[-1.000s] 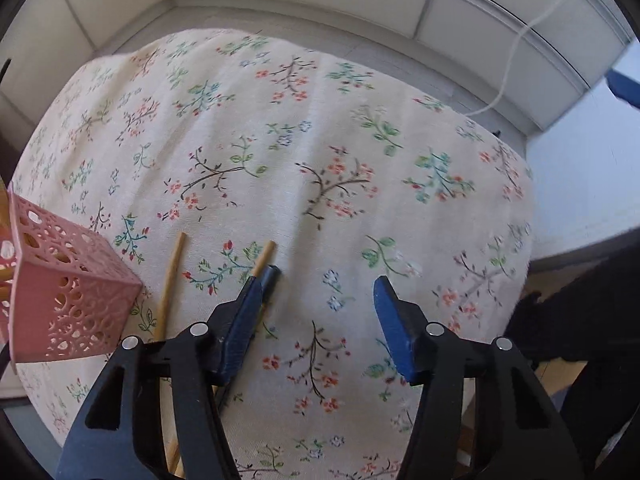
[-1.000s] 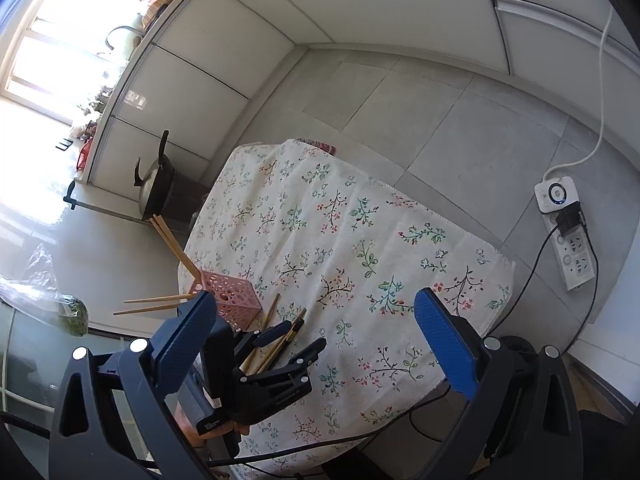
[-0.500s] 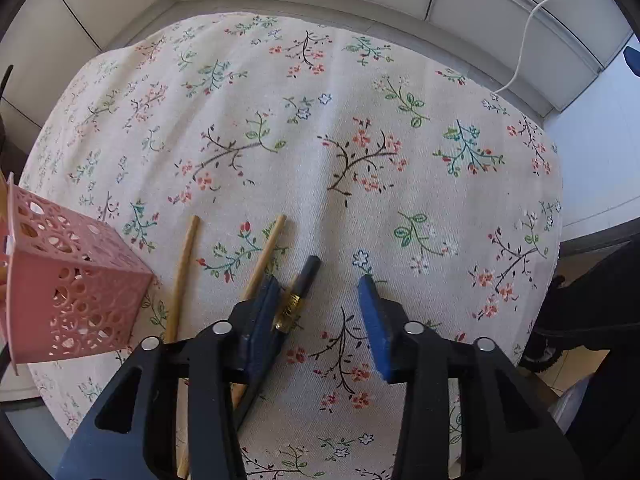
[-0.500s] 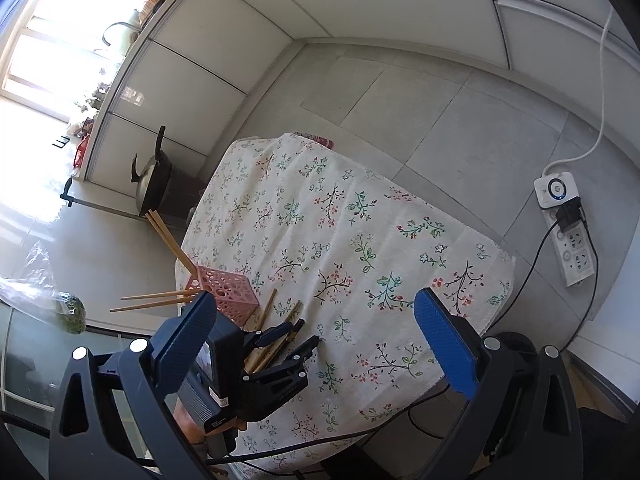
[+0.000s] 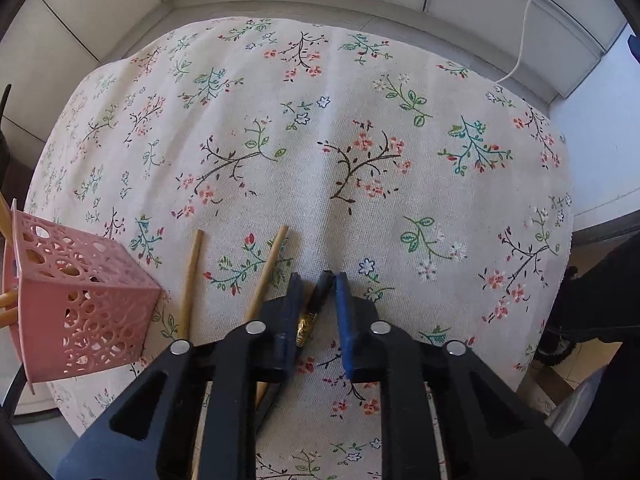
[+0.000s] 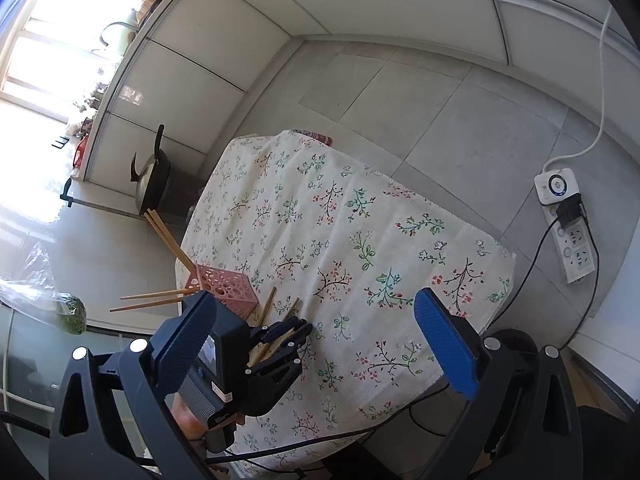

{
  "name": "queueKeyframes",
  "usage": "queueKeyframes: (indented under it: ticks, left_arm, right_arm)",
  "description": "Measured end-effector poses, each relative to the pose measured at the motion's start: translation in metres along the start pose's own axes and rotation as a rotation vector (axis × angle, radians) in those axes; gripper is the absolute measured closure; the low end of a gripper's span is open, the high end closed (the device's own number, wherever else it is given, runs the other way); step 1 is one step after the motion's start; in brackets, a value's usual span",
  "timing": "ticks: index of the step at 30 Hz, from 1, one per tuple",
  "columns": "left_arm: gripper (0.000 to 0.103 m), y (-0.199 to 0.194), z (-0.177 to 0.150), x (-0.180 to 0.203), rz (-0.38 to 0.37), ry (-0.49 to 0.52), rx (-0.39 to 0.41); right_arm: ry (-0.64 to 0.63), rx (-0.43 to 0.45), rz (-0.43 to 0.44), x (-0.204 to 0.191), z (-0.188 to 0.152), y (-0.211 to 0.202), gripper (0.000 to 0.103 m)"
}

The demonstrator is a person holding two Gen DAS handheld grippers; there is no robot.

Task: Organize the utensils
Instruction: 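Lift the left tool's chopstick while the right tool closes on another chopstick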

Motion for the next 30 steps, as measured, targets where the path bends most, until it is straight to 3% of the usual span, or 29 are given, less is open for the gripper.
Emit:
queueKeyframes:
  ticks: [6, 10, 18, 21, 23, 24, 29, 30]
  left_arm:
    - [0.097, -0.031, -0.003, -0.005, -0.004, -0.026, 0.102]
    - [0.097, -0.085, -0.004, -0.003, 0.003, -0.053, 0.232]
    - [0.097, -0.188, -0.053, 0.017, 0.058, -0.055, 0.459]
    - [0.097, -0.223, -0.079, 0.023, 0.071, -0.061, 0.547]
    - [0.097, -0.241, -0.096, 0.025, 0.085, -0.069, 0.602]
    - [0.097, -0.251, -0.105, 0.023, 0.092, -0.079, 0.634]
    - [0.097, -0.295, -0.141, -0.008, 0.14, -0.193, 0.803]
    - [0.097, -0.299, -0.146, -0.014, 0.14, -0.21, 0.832]
  right_arm:
    - [-0.012, -0.004, -0.011, -0.004, -0.002, 0.004, 0.007]
    - [0.009, -0.033, -0.018, -0.005, -0.006, 0.017, 0.007]
    - [0.136, -0.24, -0.004, -0.022, -0.04, 0.093, 0.007]
    - [0.163, -0.295, -0.033, -0.033, -0.06, 0.122, 0.02]
    - [0.166, -0.307, -0.071, -0.039, -0.069, 0.137, 0.036]
    - [0.165, -0.307, -0.094, -0.042, -0.072, 0.144, 0.039]
    - [0.241, -0.318, -0.167, -0.046, -0.09, 0.178, 0.07]
    - [0.255, -0.322, -0.182, -0.046, -0.095, 0.184, 0.072]
Point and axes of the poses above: each gripper's, at about its wrist camera, not at the fingertips, and y roughly the way its jaws point, x to its right, z to its top, the point moved 6 cm from there along y, roughly the way its jaws point, and after that the axes turned 4 degrees about -z, right-handed, at the moved point
